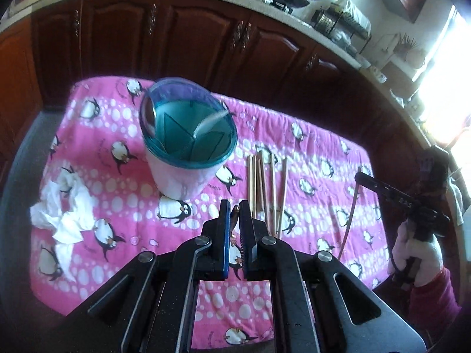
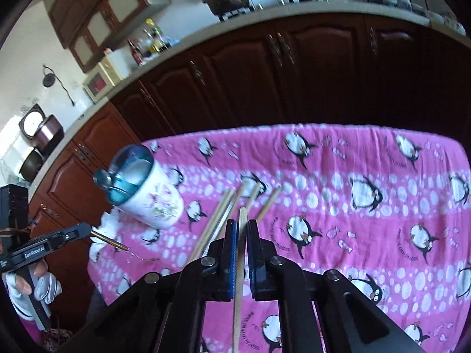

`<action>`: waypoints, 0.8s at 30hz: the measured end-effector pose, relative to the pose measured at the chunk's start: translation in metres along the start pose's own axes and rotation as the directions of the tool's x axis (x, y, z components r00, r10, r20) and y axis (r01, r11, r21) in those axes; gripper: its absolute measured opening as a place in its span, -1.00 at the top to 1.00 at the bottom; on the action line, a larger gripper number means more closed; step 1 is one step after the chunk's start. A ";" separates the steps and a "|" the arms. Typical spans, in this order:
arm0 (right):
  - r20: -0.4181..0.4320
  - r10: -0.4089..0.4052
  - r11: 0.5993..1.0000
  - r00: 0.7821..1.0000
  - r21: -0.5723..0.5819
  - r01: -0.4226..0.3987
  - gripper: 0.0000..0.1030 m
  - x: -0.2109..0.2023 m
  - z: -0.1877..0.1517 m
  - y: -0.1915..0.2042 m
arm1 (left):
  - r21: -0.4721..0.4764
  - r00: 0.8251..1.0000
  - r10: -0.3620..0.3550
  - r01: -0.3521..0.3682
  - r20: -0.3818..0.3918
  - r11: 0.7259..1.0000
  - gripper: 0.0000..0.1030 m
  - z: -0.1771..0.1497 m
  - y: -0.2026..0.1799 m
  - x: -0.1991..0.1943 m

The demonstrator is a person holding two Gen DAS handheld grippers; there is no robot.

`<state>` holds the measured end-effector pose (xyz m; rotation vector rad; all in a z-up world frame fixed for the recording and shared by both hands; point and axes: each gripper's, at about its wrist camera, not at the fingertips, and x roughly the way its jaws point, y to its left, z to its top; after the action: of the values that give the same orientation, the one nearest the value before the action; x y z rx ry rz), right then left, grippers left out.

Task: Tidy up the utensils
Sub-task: 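Lift the fork and chopstick up toward the utensil holder with both tools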

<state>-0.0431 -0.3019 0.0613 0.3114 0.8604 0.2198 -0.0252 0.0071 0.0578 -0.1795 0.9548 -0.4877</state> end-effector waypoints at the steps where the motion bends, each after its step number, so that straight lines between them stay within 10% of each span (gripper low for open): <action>1: 0.014 0.010 1.000 1.000 -0.003 -0.010 0.89 -0.006 0.002 0.003 | -0.002 1.000 -0.003 0.003 0.007 1.000 0.91 0.000 -0.001 -0.002; 24: 0.253 0.210 0.960 0.944 -0.238 -0.150 0.91 -0.049 0.146 0.151 | -0.001 0.964 0.129 -0.133 0.231 0.991 0.91 0.094 0.012 -0.056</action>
<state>0.0293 -0.2029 0.2386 0.2105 0.5248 0.4282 0.0287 0.0382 0.1482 -0.1545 0.7302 -0.3432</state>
